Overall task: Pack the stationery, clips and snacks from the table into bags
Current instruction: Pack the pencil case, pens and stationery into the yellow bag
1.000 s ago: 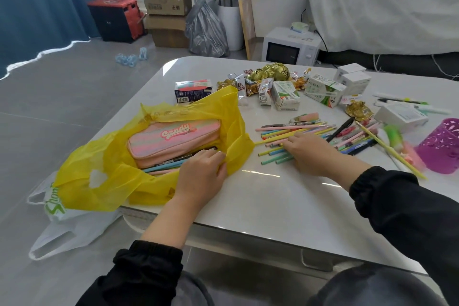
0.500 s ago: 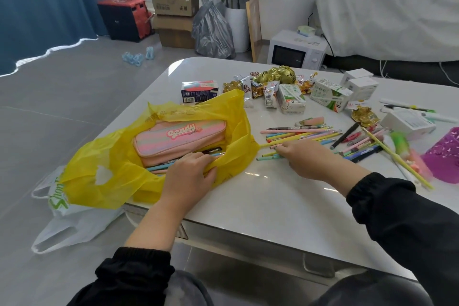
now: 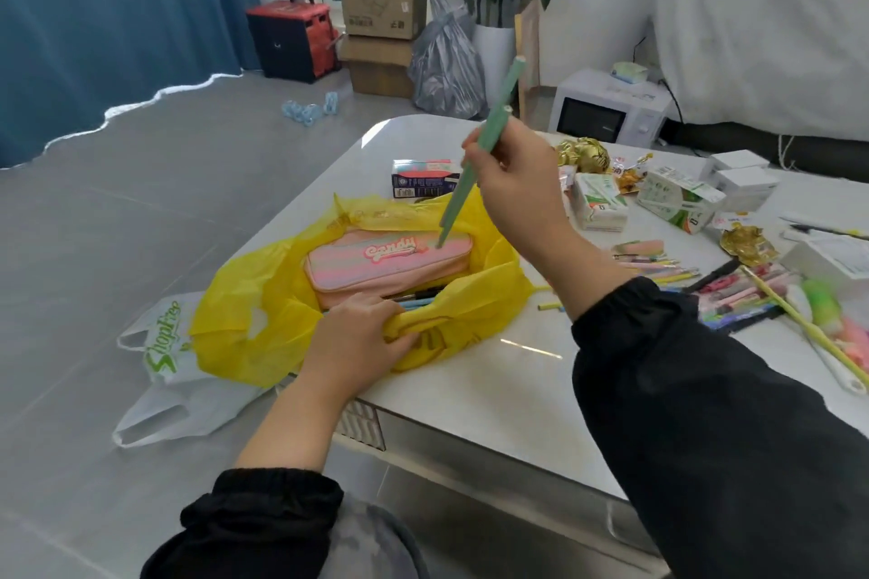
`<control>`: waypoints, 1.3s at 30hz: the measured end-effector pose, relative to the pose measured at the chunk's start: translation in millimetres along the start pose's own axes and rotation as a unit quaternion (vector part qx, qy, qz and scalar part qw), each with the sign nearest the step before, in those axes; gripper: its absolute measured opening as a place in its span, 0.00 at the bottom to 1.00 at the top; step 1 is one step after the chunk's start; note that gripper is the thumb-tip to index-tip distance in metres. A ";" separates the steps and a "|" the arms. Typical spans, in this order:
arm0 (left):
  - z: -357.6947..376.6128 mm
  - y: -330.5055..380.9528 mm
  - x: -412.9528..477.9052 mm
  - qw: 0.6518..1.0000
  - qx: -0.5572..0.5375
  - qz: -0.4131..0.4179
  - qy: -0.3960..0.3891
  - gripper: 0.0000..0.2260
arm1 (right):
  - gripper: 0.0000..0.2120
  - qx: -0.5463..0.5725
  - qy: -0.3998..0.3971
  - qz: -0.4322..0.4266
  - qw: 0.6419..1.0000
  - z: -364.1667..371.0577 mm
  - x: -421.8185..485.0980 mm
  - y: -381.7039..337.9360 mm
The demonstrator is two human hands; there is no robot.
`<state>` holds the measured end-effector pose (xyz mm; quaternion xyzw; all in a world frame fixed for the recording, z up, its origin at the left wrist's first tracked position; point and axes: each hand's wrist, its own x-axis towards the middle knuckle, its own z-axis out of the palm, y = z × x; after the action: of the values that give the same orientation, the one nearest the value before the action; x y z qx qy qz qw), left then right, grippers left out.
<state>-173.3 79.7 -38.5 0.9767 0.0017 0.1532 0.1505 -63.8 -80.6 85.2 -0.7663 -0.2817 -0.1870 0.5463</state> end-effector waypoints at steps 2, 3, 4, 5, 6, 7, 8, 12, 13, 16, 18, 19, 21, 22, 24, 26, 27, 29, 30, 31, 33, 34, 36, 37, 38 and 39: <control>-3.1 -5.7 -6.1 1.000 -0.006 0.010 -0.019 0.19 | 0.05 -0.054 -0.128 0.005 0.990 17.9 -2.1 0.4; -5.1 -9.4 -9.9 1.000 -0.013 0.011 -0.026 0.21 | 0.05 -0.092 -0.205 -0.001 0.974 26.2 -4.9 2.6; -7.1 -13.9 -13.7 0.999 -0.019 0.009 -0.030 0.22 | 0.06 -0.130 -0.274 -0.012 0.953 34.1 -7.8 6.1; -9.3 -18.3 -17.6 0.999 -0.022 0.009 -0.029 0.23 | 0.05 -0.171 -0.332 -0.022 0.927 41.9 -10.9 9.3; -10.8 -22.8 -21.1 0.999 -0.027 0.008 -0.024 0.23 | 0.06 -0.215 -0.377 -0.028 0.900 49.3 -13.6 11.7; -12.3 -26.2 -24.1 0.999 -0.032 0.006 -0.021 0.23 | 0.06 -0.259 -0.411 -0.036 0.873 56.0 -15.9 12.9; -14.0 -28.1 -26.0 0.999 -0.038 0.005 -0.018 0.22 | 0.06 -0.304 -0.432 -0.049 0.848 62.5 -17.9 13.2; -18.7 -28.2 -27.2 0.999 -0.044 0.025 0.008 0.19 | 0.10 -0.410 -0.491 -0.109 0.761 80.2 -23.5 7.9; -19.8 -27.4 -27.2 0.999 -0.039 0.030 0.018 0.18 | 0.11 -0.433 -0.511 -0.111 0.734 82.5 -24.6 7.9; -20.7 -27.8 -28.6 0.999 -0.030 0.025 0.036 0.15 | 0.14 -0.484 -0.525 -0.112 0.691 83.7 -26.6 10.0; -20.7 -27.9 -29.3 0.999 -0.025 0.014 0.044 0.15 | 0.15 -0.502 -0.514 -0.118 0.685 82.4 -27.1 11.1; -20.5 -27.7 -28.8 0.998 -0.022 0.014 0.049 0.15 | 0.16 -0.512 -0.511 -0.126 0.678 82.3 -28.1 11.9; -20.9 -25.0 -27.2 0.998 -0.018 0.020 0.054 0.13 | 0.15 -0.541 -0.517 -0.144 0.648 85.4 -33.6 14.8; -20.9 -23.6 -26.5 0.998 -0.016 0.021 0.052 0.12 | 0.15 -0.550 -0.522 -0.146 0.635 87.6 -37.2 16.6; -19.7 -22.6 -25.6 0.999 -0.013 0.021 0.043 0.12 | 0.13 -0.553 -0.535 -0.126 0.626 90.7 -43.0 20.1; -18.5 -23.2 -26.1 0.999 -0.014 0.022 0.041 0.13 | 0.12 -0.537 -0.531 -0.095 0.649 87.3 -41.9 22.0; -18.0 -23.9 -26.4 0.999 -0.013 0.026 0.041 0.13 | 0.13 -0.522 -0.519 -0.076 0.672 82.1 -38.8 22.5; -16.6 -24.5 -26.9 0.999 -0.001 0.035 0.028 0.15 | 0.14 -0.524 -0.497 -0.049 0.690 67.6 -30.8 25.5; -15.9 -24.0 -26.2 0.999 0.006 0.039 0.014 0.17 | 0.14 -0.541 -0.493 -0.047 0.680 58.9 -26.9 28.1; -15.3 -23.1 -24.5 0.999 0.011 0.043 -0.003 0.19 | 0.14 -0.557 -0.488 -0.045 0.671 50.1 -23.6 30.3; -14.9 -19.4 -20.1 0.998 0.021 0.047 -0.021 0.23 | 0.15 -0.577 -0.476 -0.047 0.662 33.7 -19.8 33.2; -14.8 -16.5 -18.0 0.998 0.029 0.048 -0.022 0.24 | 0.15 -0.577 -0.475 -0.043 0.663 26.9 -19.5 35.0; -15.5 -8.3 -12.7 0.998 0.026 0.046 -0.020 0.31 | 0.14 -0.556 -0.492 -0.003 0.670 15.8 -22.6 40.0; -15.7 -2.8 -9.6 0.999 0.019 0.038 -0.023 0.35 | 0.13 -0.540 -0.506 0.024 0.672 11.1 -25.4 44.1; -15.9 3.6 -6.2 0.999 0.017 0.027 -0.027 0.36 | 0.11 -0.522 -0.514 0.056 0.678 6.5 -28.6 50.7; -13.9 9.1 -2.3 0.999 0.025 0.015 -0.032 0.35 | 0.11 -0.503 -0.510 0.085 0.692 2.0 -30.9 58.6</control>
<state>-180.0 75.0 -23.9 0.9845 -0.0137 0.1236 0.1234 -50.3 -100.0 23.3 -0.9246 -0.3147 0.1662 -0.1357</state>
